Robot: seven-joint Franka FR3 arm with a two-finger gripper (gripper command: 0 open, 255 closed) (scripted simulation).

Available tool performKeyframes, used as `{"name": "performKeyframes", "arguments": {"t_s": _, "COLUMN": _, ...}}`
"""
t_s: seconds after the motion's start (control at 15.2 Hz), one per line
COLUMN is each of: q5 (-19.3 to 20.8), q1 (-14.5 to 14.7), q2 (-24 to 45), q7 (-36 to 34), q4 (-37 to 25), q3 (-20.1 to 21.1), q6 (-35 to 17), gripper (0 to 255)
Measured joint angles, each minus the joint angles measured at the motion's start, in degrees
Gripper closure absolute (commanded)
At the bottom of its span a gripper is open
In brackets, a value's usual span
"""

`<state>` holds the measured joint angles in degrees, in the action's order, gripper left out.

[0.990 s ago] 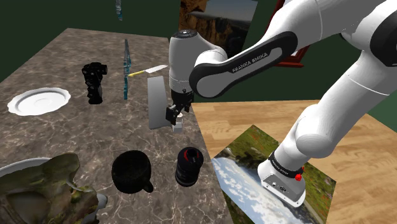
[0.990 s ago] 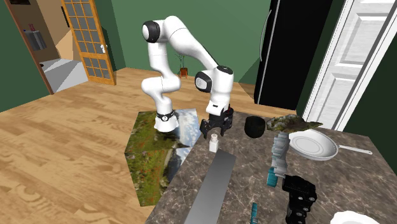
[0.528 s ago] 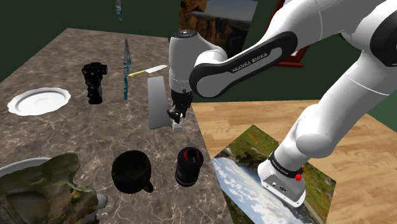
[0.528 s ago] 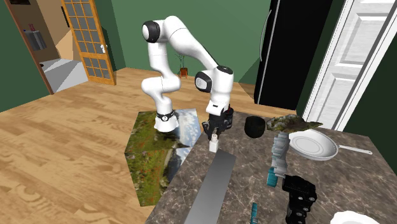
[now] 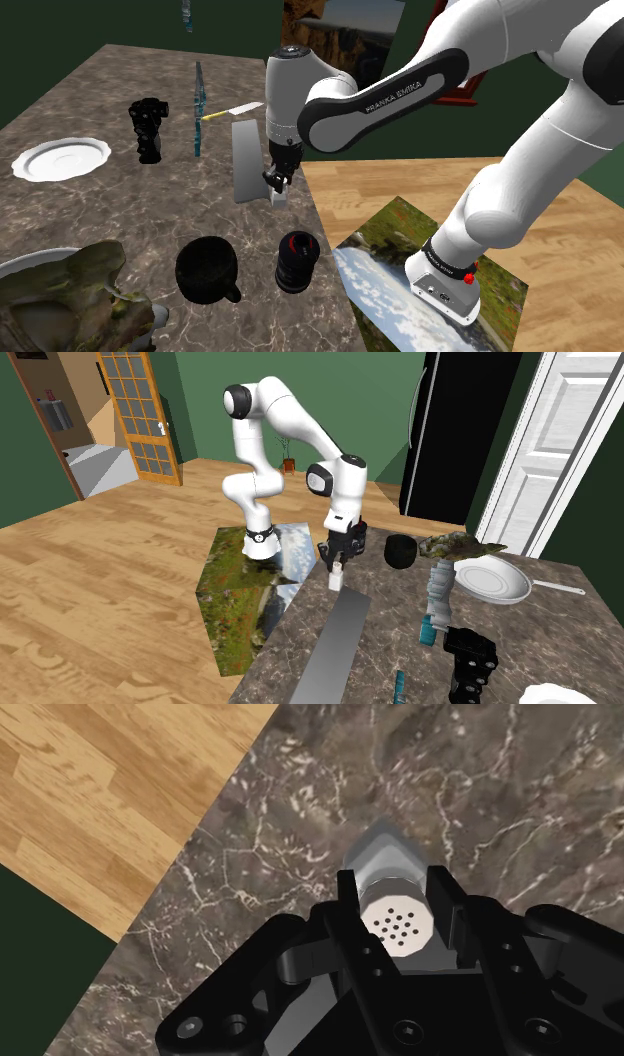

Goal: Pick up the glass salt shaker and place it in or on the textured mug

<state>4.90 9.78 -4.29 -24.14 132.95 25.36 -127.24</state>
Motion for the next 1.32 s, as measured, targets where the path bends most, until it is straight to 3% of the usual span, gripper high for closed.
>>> {"name": "performKeyframes", "arguments": {"t_s": 1.32, "q5": -3.5, "q1": 0.2, "q2": -6.6, "q7": 3.7, "q4": -9.2, "q3": -1.1, "q6": 15.1, "gripper": 255}}
